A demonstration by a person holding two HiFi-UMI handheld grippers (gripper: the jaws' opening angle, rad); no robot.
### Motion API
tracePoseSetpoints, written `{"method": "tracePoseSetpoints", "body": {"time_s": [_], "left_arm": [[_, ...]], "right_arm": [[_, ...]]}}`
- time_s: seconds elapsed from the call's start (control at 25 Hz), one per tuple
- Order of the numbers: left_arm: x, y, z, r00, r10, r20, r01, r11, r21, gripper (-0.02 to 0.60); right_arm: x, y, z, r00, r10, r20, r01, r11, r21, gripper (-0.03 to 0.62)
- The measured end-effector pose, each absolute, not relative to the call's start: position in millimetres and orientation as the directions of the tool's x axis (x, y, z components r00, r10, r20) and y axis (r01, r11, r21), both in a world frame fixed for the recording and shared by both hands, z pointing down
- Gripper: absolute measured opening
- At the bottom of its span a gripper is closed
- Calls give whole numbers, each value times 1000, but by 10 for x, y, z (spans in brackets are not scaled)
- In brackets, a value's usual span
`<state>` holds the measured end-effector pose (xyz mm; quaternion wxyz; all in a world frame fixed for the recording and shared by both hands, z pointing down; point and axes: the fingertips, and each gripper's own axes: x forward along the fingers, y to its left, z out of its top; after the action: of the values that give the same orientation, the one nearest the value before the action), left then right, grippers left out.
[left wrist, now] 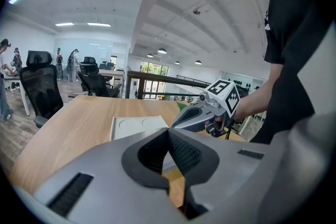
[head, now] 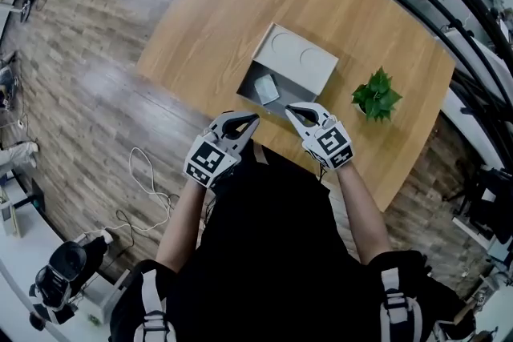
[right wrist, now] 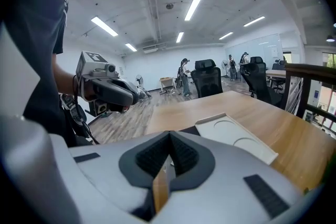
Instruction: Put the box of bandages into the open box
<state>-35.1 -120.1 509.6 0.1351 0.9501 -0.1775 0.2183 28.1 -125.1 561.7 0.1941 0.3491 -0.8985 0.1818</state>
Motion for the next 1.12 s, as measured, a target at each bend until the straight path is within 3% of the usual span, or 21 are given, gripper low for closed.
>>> {"method": "tracePoseSetpoints", "body": {"time_s": [1.12], "left_arm": [[-277, -1161, 5127, 842, -272, 467, -395, -899, 188, 21]], "right_arm": [[377, -1135, 5569, -674, -591, 444, -718, 664, -206, 24]]}}
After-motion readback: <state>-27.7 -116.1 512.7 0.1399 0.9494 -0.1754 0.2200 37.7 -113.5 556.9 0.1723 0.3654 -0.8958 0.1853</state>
